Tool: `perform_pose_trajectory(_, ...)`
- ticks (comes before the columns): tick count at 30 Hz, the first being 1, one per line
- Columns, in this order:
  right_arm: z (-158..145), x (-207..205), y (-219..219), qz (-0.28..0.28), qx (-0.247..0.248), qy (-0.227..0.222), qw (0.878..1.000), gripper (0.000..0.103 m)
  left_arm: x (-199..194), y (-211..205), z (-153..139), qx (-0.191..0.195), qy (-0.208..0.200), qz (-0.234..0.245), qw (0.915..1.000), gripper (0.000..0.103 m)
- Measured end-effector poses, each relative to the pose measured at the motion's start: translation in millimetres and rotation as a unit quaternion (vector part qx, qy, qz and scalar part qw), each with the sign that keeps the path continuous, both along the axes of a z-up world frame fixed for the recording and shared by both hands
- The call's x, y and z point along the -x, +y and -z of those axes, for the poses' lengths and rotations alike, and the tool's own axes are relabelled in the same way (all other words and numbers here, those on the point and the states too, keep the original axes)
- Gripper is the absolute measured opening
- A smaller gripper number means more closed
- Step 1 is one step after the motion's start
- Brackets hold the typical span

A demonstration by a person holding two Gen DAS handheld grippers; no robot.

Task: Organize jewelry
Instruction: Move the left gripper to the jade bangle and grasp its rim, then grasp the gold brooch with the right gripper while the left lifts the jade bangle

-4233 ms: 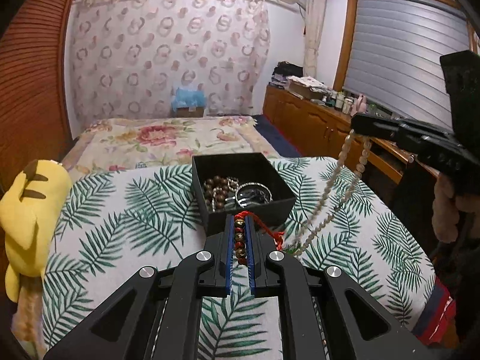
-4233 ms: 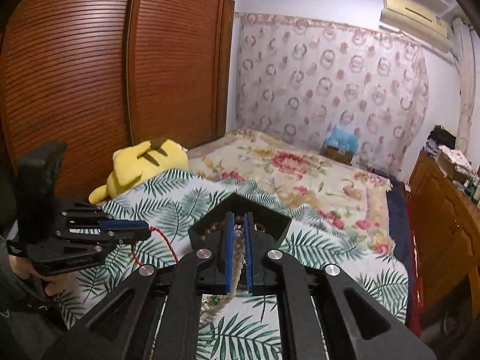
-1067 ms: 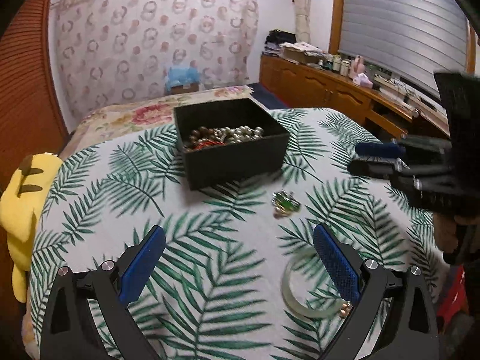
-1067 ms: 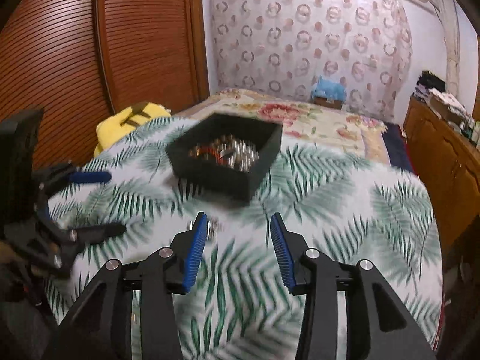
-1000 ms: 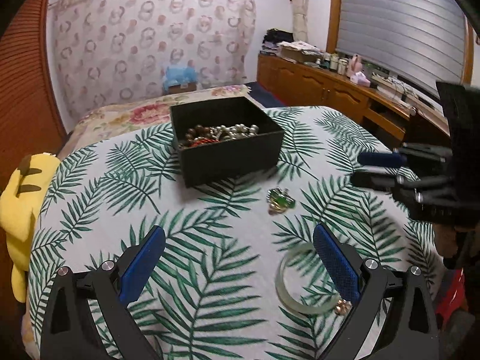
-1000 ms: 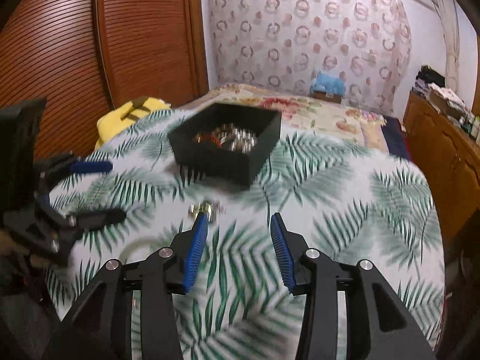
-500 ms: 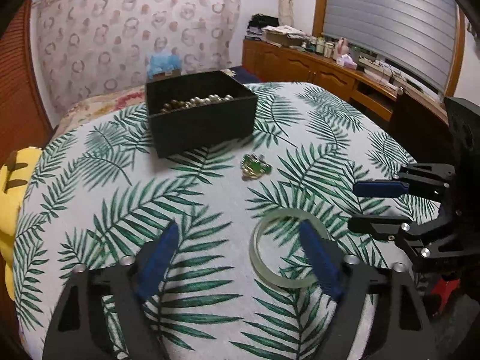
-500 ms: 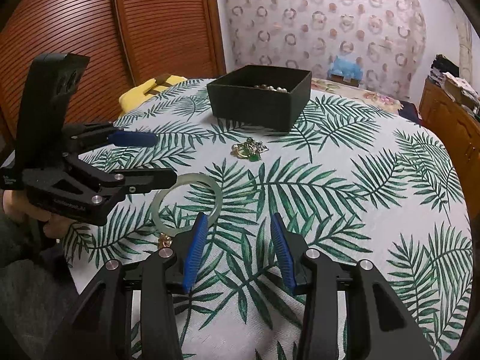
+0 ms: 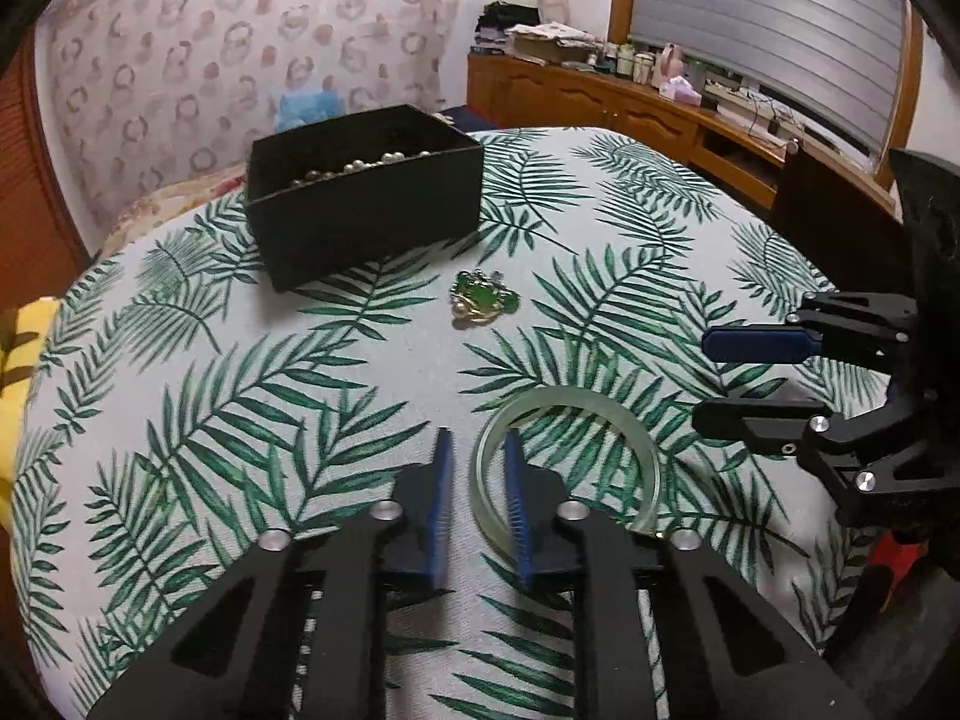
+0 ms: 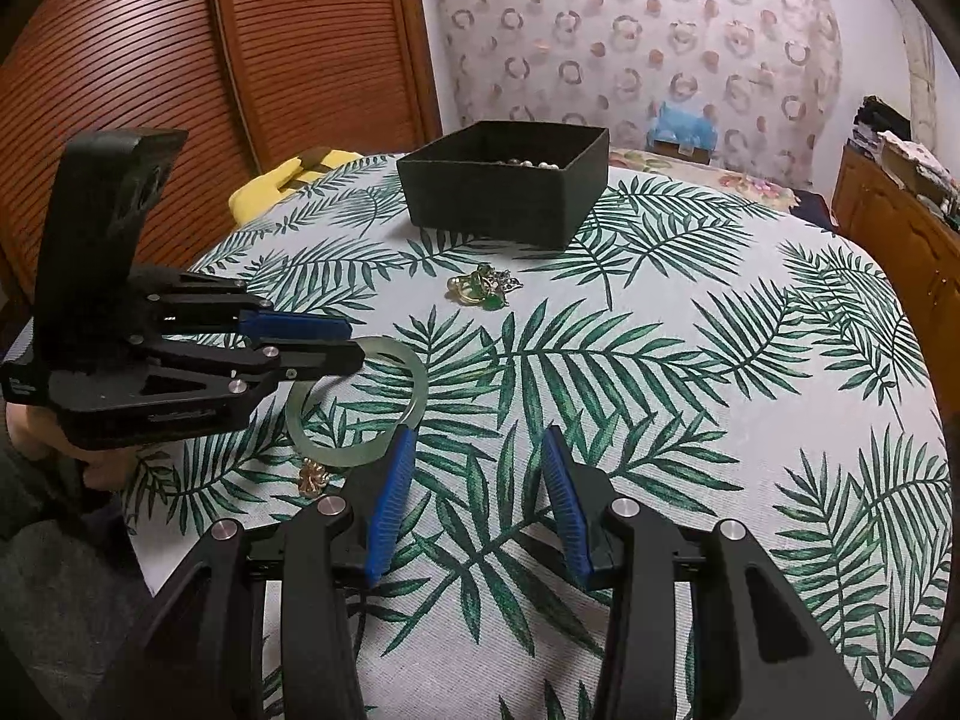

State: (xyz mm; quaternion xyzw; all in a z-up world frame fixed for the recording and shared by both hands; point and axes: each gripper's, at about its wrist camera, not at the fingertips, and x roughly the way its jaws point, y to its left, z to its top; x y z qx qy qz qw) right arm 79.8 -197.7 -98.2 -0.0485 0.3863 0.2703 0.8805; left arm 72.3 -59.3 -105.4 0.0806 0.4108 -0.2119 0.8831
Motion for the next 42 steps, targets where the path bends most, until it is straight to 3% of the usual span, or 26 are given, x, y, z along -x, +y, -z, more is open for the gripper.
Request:
perform_pose_trajectory(1,0,0,0,0.0,0.001,0.0,1.0,0.046,0,1,0,0.004,0.002,-0.001,1.0,0.007)
perform_pose_trajectory(13,-10,-4,12,-0.015,0.01,-0.009,1.0,0.046,4,28,-20,0.036,-0.029,-0.042,0.9981,0.007)
perform_pose_trajectory(26,-4,24,50,-0.096,0.017,0.018,0.995,0.046,19,52,-30,0.057,-0.048,-0.069,0.9948,0.007)
perform_pose_trajectory(32,4,32,62,-0.112,0.061,0.007,0.992,0.036,19,55,-30,0.06,-0.049,-0.073,0.9943,0.007)
perform_pose_trajectory(36,4,36,64,-0.117,0.078,-0.006,0.99,0.017,19,55,-30,0.06,-0.05,-0.072,0.9943,0.007)
perform_pose_trajectory(42,3,33,58,-0.118,0.074,-0.006,0.99,0.017,18,56,-31,0.061,-0.05,-0.074,0.9941,0.007)
